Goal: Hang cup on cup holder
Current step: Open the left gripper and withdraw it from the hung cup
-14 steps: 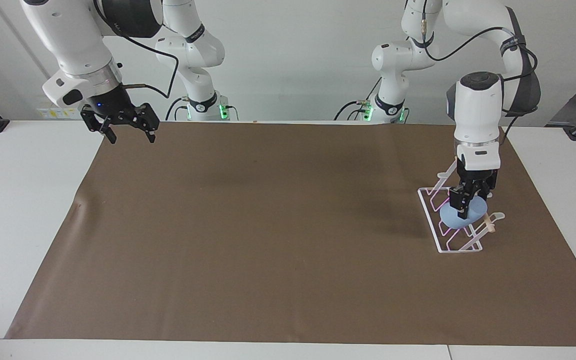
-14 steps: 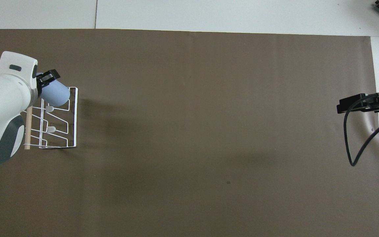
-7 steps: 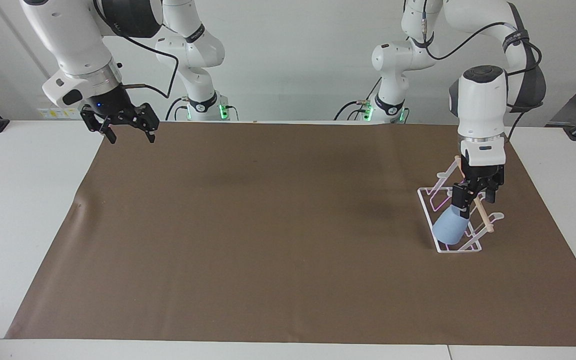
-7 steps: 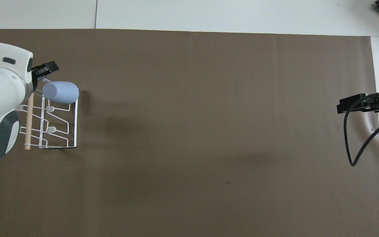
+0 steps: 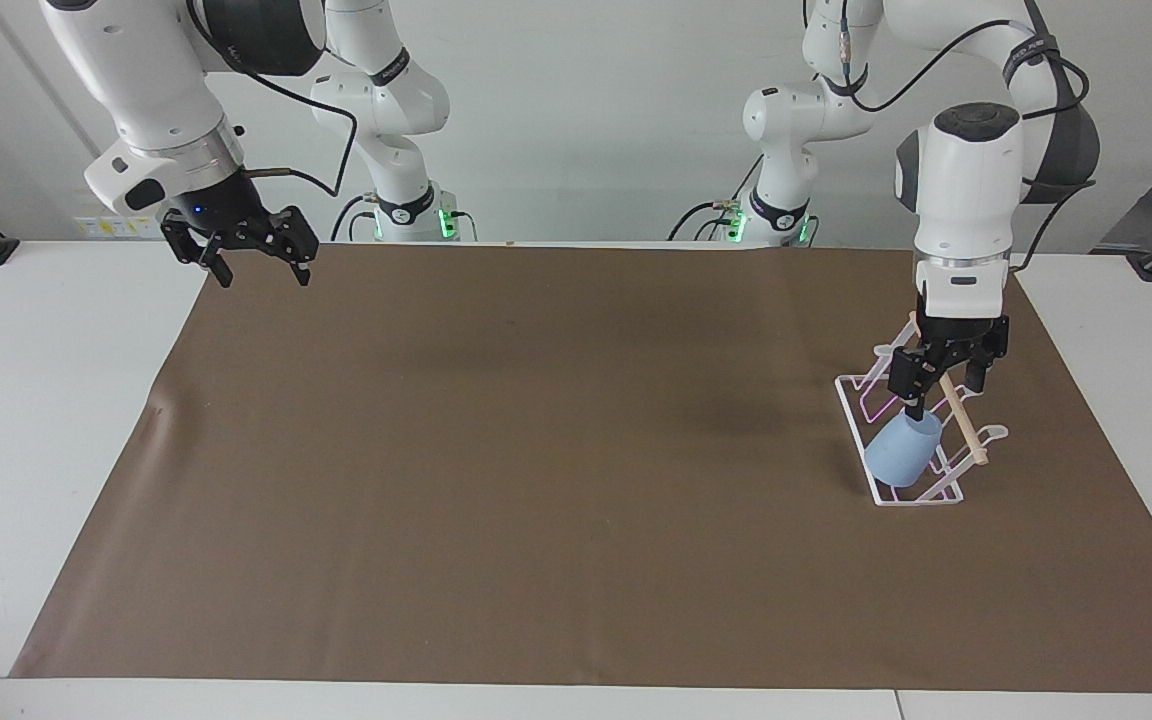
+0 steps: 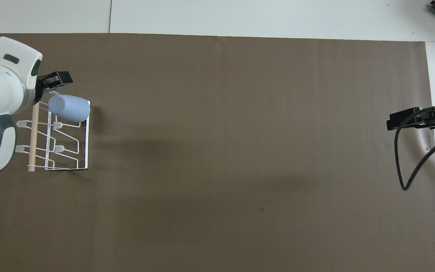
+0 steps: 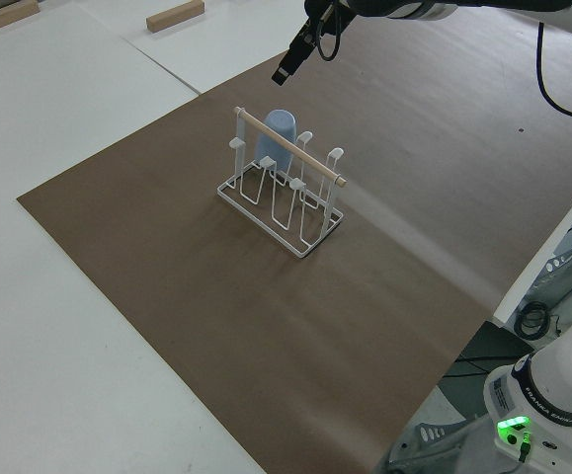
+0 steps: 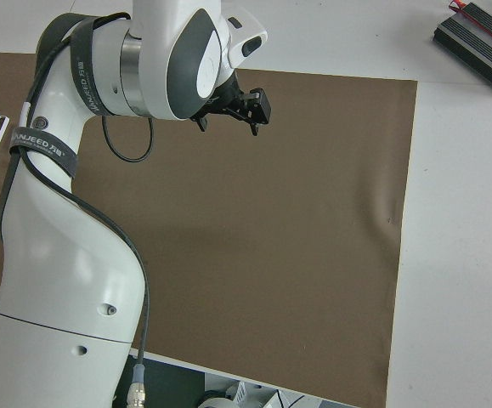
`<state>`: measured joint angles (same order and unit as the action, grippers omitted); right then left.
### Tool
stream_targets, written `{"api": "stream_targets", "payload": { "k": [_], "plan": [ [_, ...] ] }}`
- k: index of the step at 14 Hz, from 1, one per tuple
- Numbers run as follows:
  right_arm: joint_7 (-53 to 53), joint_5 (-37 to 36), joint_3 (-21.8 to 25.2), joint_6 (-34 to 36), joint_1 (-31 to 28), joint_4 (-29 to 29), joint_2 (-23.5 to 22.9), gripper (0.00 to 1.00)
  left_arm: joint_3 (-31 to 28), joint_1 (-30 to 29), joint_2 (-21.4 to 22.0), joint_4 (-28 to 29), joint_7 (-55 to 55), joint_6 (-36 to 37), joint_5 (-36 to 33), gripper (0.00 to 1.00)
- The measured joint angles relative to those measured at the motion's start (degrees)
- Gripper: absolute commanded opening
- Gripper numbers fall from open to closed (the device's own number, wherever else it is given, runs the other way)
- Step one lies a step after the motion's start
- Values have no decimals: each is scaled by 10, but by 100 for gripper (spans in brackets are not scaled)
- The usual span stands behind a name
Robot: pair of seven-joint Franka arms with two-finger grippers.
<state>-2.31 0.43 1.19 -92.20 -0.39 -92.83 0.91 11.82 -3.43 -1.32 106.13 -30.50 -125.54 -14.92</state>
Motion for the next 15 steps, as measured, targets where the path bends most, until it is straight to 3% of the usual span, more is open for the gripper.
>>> {"api": "stream_targets", "payload": {
  "k": [3, 7, 11, 15],
  "plan": [
    [0, 0, 0, 0, 0, 0, 0, 100, -11, -1, 20, -56, 117, 113, 60, 100],
    [0, 0, 0, 0, 0, 0, 0, 100, -20, -8, 39, -67, 223, 212, 99, 100],
    [0, 0, 0, 0, 0, 0, 0, 100, -21, -8, 48, -103, 254, 308, 104, 100],
    [0, 0, 0, 0, 0, 0, 0, 100, -25, -27, 50, -122, 271, 342, 140, 100]
  ]
}}
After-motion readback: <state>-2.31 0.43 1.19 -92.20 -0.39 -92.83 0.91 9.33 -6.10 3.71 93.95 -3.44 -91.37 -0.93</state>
